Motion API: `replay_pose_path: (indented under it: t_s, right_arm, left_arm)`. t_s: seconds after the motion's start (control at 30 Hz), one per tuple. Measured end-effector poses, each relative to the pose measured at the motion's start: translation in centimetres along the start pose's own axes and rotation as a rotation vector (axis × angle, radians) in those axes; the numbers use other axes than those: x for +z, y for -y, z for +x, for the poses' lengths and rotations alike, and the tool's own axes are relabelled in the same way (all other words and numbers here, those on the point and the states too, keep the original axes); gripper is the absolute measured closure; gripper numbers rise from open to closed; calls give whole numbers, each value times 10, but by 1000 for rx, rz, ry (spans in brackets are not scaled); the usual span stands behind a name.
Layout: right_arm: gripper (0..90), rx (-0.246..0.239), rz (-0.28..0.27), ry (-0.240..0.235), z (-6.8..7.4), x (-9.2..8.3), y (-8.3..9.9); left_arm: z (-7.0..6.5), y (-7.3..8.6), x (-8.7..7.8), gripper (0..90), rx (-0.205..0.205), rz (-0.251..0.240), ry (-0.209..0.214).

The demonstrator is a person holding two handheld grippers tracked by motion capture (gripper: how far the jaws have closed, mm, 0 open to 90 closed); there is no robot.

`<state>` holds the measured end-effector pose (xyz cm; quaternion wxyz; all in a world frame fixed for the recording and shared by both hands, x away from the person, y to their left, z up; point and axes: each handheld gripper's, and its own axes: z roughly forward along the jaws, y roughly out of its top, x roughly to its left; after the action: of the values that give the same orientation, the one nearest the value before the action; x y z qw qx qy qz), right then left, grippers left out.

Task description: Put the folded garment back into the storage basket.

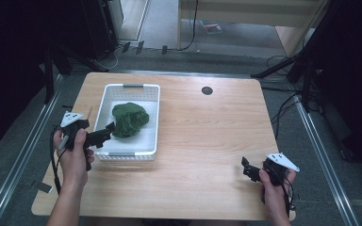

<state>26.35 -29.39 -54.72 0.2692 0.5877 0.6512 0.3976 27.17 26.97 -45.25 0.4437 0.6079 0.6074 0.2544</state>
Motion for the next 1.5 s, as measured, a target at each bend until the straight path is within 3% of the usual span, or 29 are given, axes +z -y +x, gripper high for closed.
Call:
replay_pose_path:
  t_s: [0.37, 0.6, 0.83, 0.97, 1.17, 1.4, 1.5]
  right_arm:
    - [8, -4, -3, 0, 0, 0, 0]
    - [8, -7, -4, 6, 0, 0, 0]
    - [8, -13, -4, 6, 1, 0, 0]
    - [8, -11, -3, 8, 1, 0, 0]
    - [8, -14, -2, 11, 1, 0, 0]
    - [8, -15, -3, 9, 1, 0, 0]
    - [8, -17, -2, 7, 1, 0, 0]
  left_arm:
    - [35, 36, -24, 24, -37, -39, -46]
    - [52, 56, -39, 24, -30, -70, -65]
    - [65, 81, -38, 24, -8, -61, -72]
    - [74, 90, -35, 24, -27, -80, -61]
    - [82, 102, -30, 25, 12, -59, -69]
    - [94, 108, -29, 25, -36, -48, -111]
    - [97, 108, -30, 25, -34, -46, -127]
